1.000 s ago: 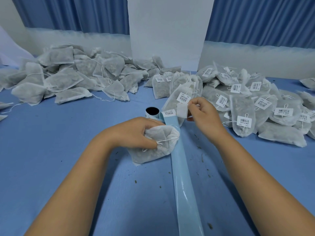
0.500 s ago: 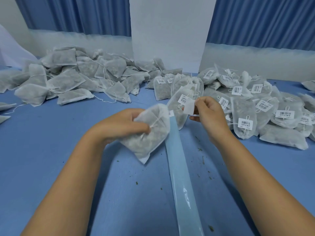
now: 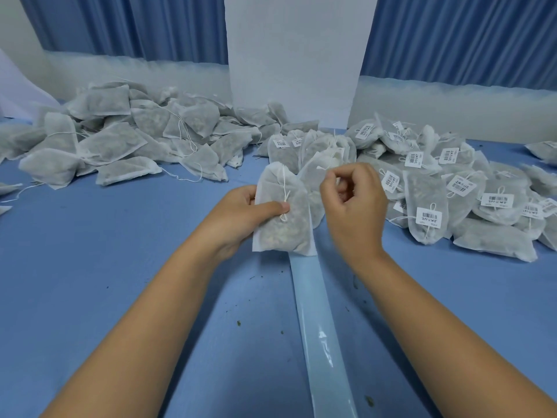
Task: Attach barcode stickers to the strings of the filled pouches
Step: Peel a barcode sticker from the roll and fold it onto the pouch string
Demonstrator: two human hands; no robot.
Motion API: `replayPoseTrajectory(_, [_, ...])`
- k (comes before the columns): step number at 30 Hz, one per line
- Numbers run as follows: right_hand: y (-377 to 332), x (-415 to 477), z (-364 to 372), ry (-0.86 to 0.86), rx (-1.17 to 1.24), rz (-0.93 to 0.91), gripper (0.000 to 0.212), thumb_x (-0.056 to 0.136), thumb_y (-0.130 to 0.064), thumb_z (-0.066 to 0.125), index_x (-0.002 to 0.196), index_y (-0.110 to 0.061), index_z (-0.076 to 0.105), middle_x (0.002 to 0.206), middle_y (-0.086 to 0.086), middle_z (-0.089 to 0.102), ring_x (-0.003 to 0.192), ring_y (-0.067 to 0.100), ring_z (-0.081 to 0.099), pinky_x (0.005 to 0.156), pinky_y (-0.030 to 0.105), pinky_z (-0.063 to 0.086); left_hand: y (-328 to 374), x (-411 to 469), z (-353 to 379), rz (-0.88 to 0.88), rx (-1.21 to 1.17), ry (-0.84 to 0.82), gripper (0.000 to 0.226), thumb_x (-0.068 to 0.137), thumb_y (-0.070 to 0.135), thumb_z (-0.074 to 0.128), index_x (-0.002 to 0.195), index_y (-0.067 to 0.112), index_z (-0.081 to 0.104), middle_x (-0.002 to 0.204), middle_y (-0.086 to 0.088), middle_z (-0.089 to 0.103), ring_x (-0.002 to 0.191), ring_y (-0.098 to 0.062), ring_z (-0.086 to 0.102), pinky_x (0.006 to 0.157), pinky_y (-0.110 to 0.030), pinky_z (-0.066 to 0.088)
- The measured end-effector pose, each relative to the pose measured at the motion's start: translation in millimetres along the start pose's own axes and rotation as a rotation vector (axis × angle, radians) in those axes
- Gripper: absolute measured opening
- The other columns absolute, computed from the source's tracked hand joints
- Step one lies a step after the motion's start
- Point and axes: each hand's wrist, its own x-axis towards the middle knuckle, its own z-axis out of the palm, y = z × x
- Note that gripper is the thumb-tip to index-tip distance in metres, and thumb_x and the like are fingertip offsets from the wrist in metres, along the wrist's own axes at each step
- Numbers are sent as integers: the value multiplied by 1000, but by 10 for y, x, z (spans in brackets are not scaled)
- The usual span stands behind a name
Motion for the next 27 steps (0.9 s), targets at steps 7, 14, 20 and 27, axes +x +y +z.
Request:
replayPoseTrajectory(7, [-69,-154,116,-178,32,-100,11,83,-10,62,75,-16,58,75,-7,51,71,2,47,68,15,38,-27,33,29,41,27,53,29,88,4,70,116,1,65,108,-17,73,102,-32,70,91,-44,57])
replayPoseTrajectory(14, [-58,-181,150,-262,28,-24,8,84,-9,66,75,-9,64,76,-2,62,77,12,55,75,27,46,-52,35,36,110,106,16,26,87,6,71,113,7,68,104,-10,76,99,-27,72,88,-41,58])
replayPoseTrajectory(20, [-45,-150,120,-370,70,16,18,85,-15,59,80,-10,75,86,1,67,87,13,60,84,26,46,-29,11,-16,98,50,-122,22,87,3,71,108,9,69,102,-6,76,95,-19,73,82,-29,60])
replayPoseTrajectory(27, [-15,-93,77,-427,128,59,31,91,-12,47,87,-14,78,92,-9,71,101,6,60,96,20,39,-88,106,-30,27,-70,39,20,98,11,58,116,6,65,104,-8,74,92,-18,70,84,-32,56])
